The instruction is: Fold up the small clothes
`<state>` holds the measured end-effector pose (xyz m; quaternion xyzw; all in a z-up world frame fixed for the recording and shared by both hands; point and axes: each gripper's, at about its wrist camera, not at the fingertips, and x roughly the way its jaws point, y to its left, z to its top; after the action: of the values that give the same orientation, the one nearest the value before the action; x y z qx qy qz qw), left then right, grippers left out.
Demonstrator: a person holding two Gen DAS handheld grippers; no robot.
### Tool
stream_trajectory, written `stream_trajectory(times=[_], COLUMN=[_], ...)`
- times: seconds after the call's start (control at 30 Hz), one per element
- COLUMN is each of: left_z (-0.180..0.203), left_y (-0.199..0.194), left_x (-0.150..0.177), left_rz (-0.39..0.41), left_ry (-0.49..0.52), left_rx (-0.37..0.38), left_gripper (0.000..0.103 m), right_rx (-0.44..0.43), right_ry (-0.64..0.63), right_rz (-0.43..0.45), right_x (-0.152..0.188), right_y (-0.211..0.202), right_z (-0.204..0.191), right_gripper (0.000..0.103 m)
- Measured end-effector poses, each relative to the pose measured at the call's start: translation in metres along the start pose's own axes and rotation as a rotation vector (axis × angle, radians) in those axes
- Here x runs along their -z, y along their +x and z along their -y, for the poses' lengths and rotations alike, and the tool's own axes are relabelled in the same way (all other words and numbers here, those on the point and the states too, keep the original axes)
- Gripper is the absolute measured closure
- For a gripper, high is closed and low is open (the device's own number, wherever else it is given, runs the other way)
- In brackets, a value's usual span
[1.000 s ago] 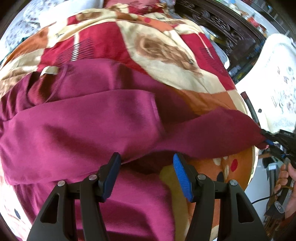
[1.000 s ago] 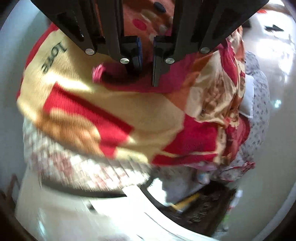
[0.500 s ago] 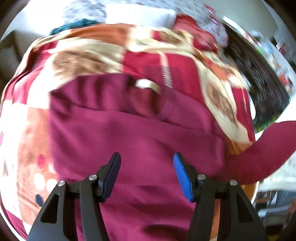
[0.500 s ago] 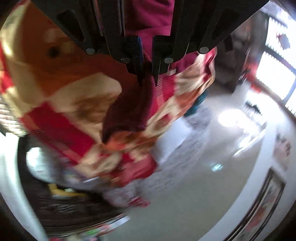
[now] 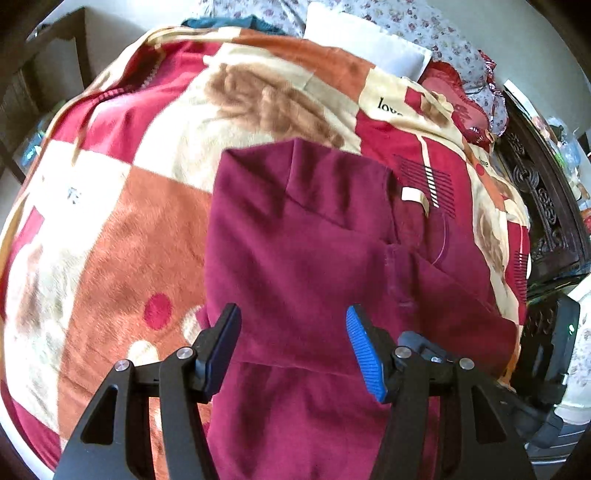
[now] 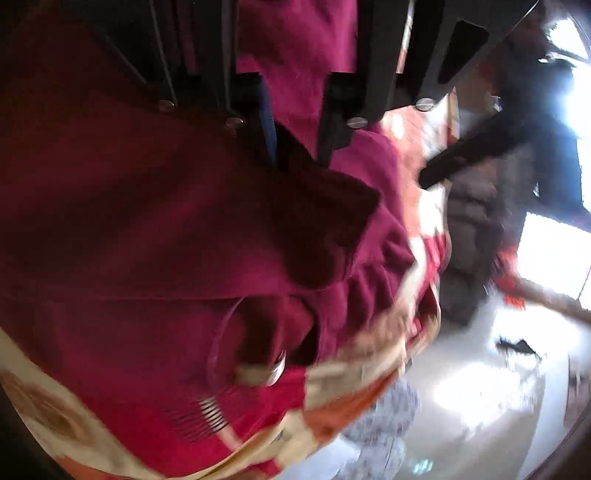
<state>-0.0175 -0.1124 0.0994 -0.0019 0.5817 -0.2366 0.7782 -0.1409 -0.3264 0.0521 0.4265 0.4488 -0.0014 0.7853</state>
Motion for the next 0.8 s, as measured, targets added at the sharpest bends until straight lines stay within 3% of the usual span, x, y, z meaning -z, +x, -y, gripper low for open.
stream_trajectory(times=[0.03,0.07,0.27,0.5,0.6,0.63,0.67,0.7,0.73,0.8], left_z=[0.002,0.005,0.035,0.064,0.072,0.077,0.081,0.087,0.094,0.096], left_y=[0.002,0.003,0.017,0.055,0.064,0.067,0.068,0.070,0.071,0.056], left_x=[0.001,0.002,0.003,0.002,0.001,0.001,0.001,0.002,0.001,-0.001], left_rz=[0.001,0.004,0.022,0.023,0.022,0.020,0.013,0.001,-0.014,0.009], left_ry=[0.010,0.024,0.078,0.145,0.150,0.157,0.172,0.199,0.241,0.236], left_rx=[0.011,0.015,0.077,-0.020,-0.011,-0.006,-0.001,-0.016,-0.047,0.005], left_gripper=[0.043,0.043,0.030,0.028,0.028,0.039,0.057,0.096,0.096,0.096], right_rx=[-0.008,-0.017,0.054,0.071,0.089,0.090,0.091,0.091,0.090,0.100], right_ry=[0.018,0.038,0.013,0.116,0.154,0.169,0.202,0.229,0.245,0.278], right_rz=[0.023,0.062,0.092,0.133,0.127,0.132,0.147,0.162,0.173,0.199], right_x=[0.002,0.003,0.000,0.006,0.017,0.020,0.023,0.025,0.028,0.030], right_y=[-0.012,-0.032,-0.084,-0.119,-0.131,-0.134,-0.140,-0.145,-0.153,-0.164], right_z=[0.003,0.010,0.030,0.065,0.082,0.086,0.094,0.100,0.106,0.114], right_gripper=[0.046,0.034,0.033,0.033,0.033,0.033,0.033,0.033,0.033,0.033])
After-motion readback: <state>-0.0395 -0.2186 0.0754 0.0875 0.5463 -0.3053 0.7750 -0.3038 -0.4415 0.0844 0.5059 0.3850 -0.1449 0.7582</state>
